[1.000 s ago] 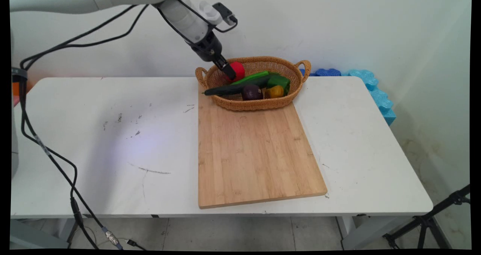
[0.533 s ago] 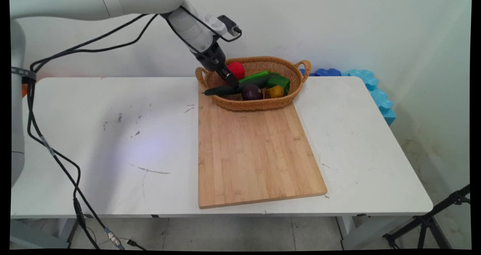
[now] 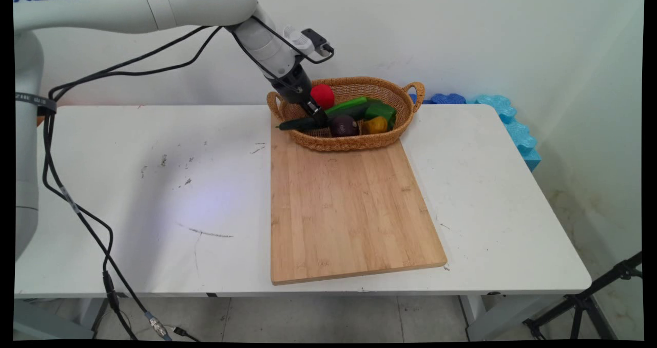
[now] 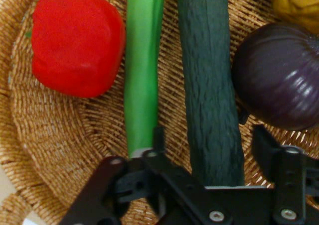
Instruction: Pick up the cucumber from the vegetable basket, then place the picked object on the cutting board
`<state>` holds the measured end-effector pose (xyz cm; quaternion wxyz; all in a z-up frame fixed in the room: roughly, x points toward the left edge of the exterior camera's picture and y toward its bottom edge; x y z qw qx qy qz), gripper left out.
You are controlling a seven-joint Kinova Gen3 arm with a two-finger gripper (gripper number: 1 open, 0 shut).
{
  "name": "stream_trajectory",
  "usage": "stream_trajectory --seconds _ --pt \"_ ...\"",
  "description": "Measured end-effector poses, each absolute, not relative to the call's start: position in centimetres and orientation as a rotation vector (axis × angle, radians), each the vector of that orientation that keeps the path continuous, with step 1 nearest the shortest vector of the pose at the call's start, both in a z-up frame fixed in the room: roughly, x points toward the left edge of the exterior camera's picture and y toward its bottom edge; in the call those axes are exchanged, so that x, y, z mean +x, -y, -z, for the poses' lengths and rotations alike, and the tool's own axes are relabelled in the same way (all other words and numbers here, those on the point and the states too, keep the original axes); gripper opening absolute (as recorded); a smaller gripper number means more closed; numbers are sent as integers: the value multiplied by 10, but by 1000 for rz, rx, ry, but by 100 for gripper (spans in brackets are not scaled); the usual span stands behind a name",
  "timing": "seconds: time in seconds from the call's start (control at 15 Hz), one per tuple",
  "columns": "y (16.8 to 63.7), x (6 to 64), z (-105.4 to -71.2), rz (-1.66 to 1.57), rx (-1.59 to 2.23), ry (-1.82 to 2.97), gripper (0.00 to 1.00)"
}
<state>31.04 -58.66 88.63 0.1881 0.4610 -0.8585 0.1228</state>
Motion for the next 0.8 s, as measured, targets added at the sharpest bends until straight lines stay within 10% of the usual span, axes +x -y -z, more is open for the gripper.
stream_trajectory --seconds 0.8 --pt "573 311 -924 -415 1153 2415 0"
